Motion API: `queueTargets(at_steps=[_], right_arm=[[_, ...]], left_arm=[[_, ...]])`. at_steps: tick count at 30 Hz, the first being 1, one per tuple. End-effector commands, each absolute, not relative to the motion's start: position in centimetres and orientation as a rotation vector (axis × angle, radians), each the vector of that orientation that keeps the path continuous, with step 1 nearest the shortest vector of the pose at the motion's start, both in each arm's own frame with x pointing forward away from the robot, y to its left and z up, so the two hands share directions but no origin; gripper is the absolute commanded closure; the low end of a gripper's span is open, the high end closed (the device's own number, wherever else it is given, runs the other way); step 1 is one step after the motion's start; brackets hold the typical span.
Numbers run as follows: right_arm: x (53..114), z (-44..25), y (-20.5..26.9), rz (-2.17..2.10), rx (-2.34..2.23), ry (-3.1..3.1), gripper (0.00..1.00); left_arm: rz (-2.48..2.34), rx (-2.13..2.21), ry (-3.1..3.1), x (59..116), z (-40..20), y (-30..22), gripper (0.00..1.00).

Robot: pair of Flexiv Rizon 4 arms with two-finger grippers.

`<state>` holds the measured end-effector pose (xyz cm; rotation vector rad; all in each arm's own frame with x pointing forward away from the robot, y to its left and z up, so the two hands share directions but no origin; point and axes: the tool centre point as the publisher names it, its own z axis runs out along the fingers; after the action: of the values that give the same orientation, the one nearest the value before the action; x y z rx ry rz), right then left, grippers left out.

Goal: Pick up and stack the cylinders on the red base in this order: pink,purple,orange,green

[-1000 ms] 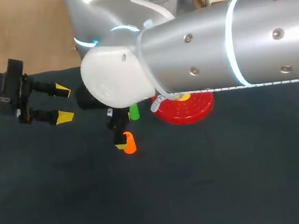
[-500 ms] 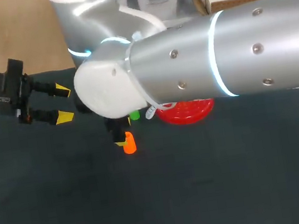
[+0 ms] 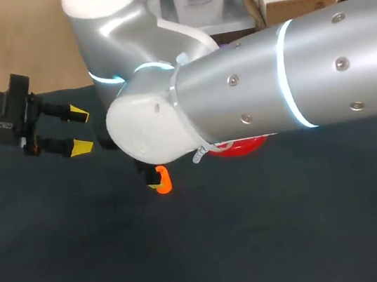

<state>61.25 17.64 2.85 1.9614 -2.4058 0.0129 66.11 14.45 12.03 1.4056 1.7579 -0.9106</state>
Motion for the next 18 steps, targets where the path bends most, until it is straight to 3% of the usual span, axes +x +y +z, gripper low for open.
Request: queueTargets(at_steps=[1, 2, 11, 18], right_arm=[[61.8, 2.6, 17.9, 0.016, 1.961, -2.405, 0.61], [61.9, 2.8, 17.9, 0.026, 1.96, -2.409, 1.0], [62.1, 6.1, 17.8, 0.128, 1.992, -2.435, 1.0], [63.5, 14.0, 16.0, 0.206, 2.036, -2.489, 1.0]], left_arm=[[-0.911, 1.405, 1.753, 66.1, 12.0, 14.6, 0.0], [-0.911, 1.405, 1.753, 66.1, 12.0, 14.6, 0.0], [-0.911, 1.405, 1.753, 66.1, 12.0, 14.6, 0.0], [-0.911, 1.405, 1.753, 66.1, 12.0, 14.6, 0.0]])
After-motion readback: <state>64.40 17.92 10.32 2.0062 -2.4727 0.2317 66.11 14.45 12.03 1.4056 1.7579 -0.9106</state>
